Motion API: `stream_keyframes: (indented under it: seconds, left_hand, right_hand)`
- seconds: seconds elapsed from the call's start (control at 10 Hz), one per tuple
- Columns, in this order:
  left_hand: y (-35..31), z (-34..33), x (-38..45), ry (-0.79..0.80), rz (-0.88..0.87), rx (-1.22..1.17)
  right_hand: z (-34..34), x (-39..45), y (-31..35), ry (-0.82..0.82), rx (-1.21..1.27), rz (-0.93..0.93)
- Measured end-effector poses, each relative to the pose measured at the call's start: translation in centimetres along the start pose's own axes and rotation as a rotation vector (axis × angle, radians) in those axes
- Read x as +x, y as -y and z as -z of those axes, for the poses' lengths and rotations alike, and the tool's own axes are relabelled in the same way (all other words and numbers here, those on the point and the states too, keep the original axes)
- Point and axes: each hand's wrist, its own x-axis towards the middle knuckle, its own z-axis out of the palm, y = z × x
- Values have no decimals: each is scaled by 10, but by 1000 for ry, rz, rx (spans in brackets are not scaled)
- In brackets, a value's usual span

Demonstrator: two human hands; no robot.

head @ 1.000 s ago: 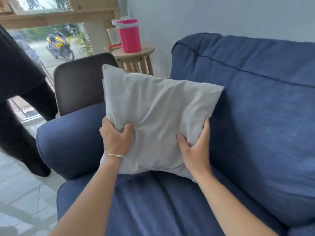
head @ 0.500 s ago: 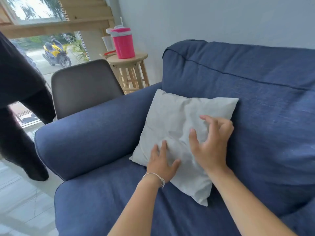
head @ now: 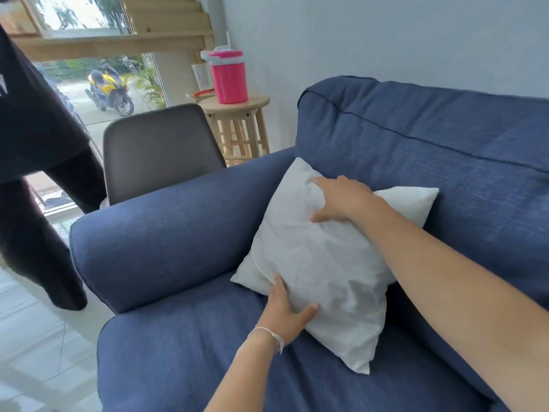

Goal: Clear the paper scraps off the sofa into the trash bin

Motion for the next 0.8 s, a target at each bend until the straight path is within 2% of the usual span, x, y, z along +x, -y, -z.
stream_keyframes:
  seconds: [0.2, 0.3, 0.4, 0.5, 0.6, 0.7, 0.8]
  left_hand:
    - [-12, -13, 5, 59, -122, -53]
    - [-14, -17, 5, 68, -156, -30]
    - [0, -5, 0, 56, -163, 85]
    - [34, 25, -5, -56, -7, 332]
    - [82, 61, -23, -210, 113, 711]
    - [117, 88, -51, -336, 136, 858]
    - [134, 101, -62, -464, 177, 831]
  right_hand:
    - [20, -48, -21, -140, -12, -85]
    - [17, -43, -28, -222, -97, -154]
    - [-1, -36, -20, -376, -252, -49]
    - [-26, -33, 3, -403, -313, 191]
    - [-56, -25, 20, -251, -478, 278]
    - [-76, -27, 33, -191, -547, 294]
    - [-99, -43, 62, -53, -357, 415]
